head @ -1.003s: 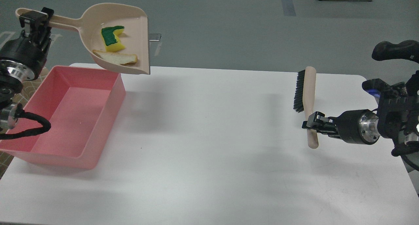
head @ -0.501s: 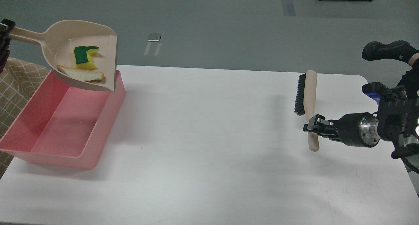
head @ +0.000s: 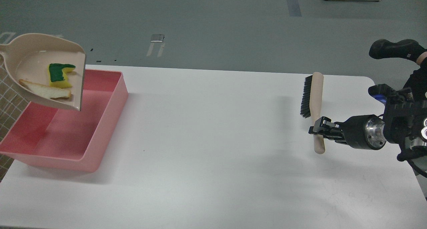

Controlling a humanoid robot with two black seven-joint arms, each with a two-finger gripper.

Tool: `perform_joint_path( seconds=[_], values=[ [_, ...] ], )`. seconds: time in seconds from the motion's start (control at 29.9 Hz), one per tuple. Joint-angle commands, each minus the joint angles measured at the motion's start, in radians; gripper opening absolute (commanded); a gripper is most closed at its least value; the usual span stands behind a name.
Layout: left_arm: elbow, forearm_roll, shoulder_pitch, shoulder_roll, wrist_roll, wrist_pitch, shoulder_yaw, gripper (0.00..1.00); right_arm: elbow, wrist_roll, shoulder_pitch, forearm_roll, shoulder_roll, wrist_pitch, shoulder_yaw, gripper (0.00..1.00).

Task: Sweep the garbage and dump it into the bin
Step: 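Tilt the dustpan with the left gripper to dump garbage into the bin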

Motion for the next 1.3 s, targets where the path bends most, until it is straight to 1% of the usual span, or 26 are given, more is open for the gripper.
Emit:
perform_joint_path(
  seconds=[0.0, 0.5, 0.7, 0.8, 0.94, 1.0, 1.1, 1.17, 1.24, 1.27],
  values=[
    [-0.003, 0.055, 0.000, 0.028, 0.000, 0.001, 0.001, 0.00, -0.007, 0.000, 0.000, 0.000, 0.009, 0.000, 0.000, 0.03],
    [-0.015, 0.417, -0.031, 0.050, 0.000, 0.017, -0.050, 0.00, -0.025, 0.000, 0.002, 0.000, 0.018, 0.000, 0.000, 0.03],
    [-0.027, 0.591, -0.058, 0.053, 0.000, 0.069, -0.068, 0.00, -0.026, 0.000, 0.002, 0.000, 0.019, 0.000, 0.000, 0.03],
    [-0.049, 0.661, -0.064, 0.053, 0.000, 0.123, -0.068, 0.00, -0.025, 0.000, 0.003, 0.000, 0.021, 0.000, 0.000, 0.03],
    [-0.054, 0.652, -0.083, 0.053, 0.000, 0.128, -0.070, 0.00, -0.025, 0.000, 0.005, 0.000, 0.024, 0.000, 0.000, 0.03],
    [-0.052, 0.640, -0.113, 0.048, 0.000, 0.120, -0.072, 0.00, -0.025, 0.000, 0.006, 0.000, 0.024, 0.000, 0.000, 0.03],
    [-0.044, 0.559, -0.143, 0.041, 0.000, 0.079, -0.070, 0.00, -0.025, 0.000, 0.006, 0.000, 0.024, 0.000, 0.000, 0.03],
    [-0.037, 0.452, -0.150, 0.035, 0.000, 0.013, -0.070, 0.00, -0.023, 0.000, 0.008, 0.000, 0.024, 0.000, 0.000, 0.03],
    [-0.018, 0.321, -0.167, 0.032, 0.000, -0.080, -0.070, 0.00, -0.020, 0.000, 0.009, 0.002, 0.024, 0.000, 0.000, 0.03],
    [-0.011, 0.295, -0.173, 0.025, 0.000, -0.100, -0.072, 0.00, -0.020, 0.000, 0.011, 0.002, 0.024, 0.000, 0.000, 0.03]
  ],
)
